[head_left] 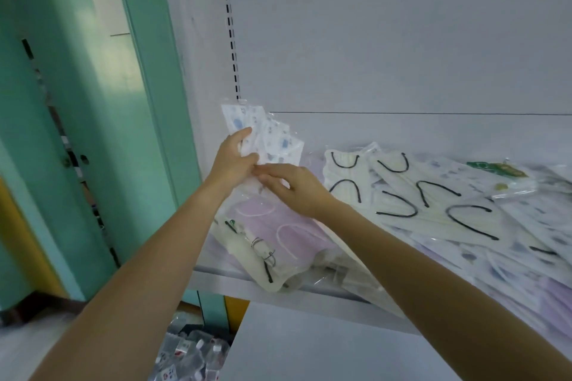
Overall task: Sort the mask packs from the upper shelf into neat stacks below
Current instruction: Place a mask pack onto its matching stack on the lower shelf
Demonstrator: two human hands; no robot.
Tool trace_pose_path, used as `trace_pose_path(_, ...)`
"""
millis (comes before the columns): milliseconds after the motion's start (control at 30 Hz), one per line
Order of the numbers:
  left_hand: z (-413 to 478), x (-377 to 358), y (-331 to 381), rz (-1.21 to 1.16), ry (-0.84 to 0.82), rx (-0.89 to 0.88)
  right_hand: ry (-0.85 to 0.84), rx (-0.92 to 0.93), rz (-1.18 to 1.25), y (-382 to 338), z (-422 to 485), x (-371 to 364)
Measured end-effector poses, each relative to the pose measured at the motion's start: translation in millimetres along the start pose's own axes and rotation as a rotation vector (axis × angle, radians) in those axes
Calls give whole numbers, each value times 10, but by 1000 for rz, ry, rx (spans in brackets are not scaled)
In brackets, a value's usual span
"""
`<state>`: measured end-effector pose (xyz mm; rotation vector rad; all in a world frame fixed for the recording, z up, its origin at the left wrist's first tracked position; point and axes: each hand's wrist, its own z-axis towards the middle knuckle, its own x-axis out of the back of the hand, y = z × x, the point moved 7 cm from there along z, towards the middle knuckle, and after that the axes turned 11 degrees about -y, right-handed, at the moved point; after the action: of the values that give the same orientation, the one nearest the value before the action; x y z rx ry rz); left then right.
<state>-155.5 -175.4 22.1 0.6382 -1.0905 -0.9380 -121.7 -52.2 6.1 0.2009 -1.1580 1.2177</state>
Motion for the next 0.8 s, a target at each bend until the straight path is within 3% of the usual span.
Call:
trace_pose_path(67, 25, -80, 86, 3, 24, -33, 111, -124, 23, 206, -135, 320)
trace_pose_path(133, 40, -199, 159, -17, 15, -67, 186, -294, -125, 550, -301, 666)
trace_pose_path(300, 64, -573, 302, -64, -33, -98, -244, -997, -496, 1633, -1080, 1014)
trace_pose_path(367, 79, -697, 367, -78, -35, -111, -273, -1138, -536, 1826, -1386, 1125)
trace_pose_path(467, 103, -832, 513, -79, -38, -139, -207, -1178, -570, 1869, -1520, 1280)
trace_pose_path(567, 141, -910, 622, -56, -59, -156, -119, -1049, -606, 1796, -1350, 1392)
trace_pose_path(667, 162, -924, 617, -27, -62, -160, -136, -989, -510, 1838, -1158, 1412)
trace_pose_path(800, 149, -876, 539, -7, -46, -147, -129, -1054, -310, 2105, -1073, 1366)
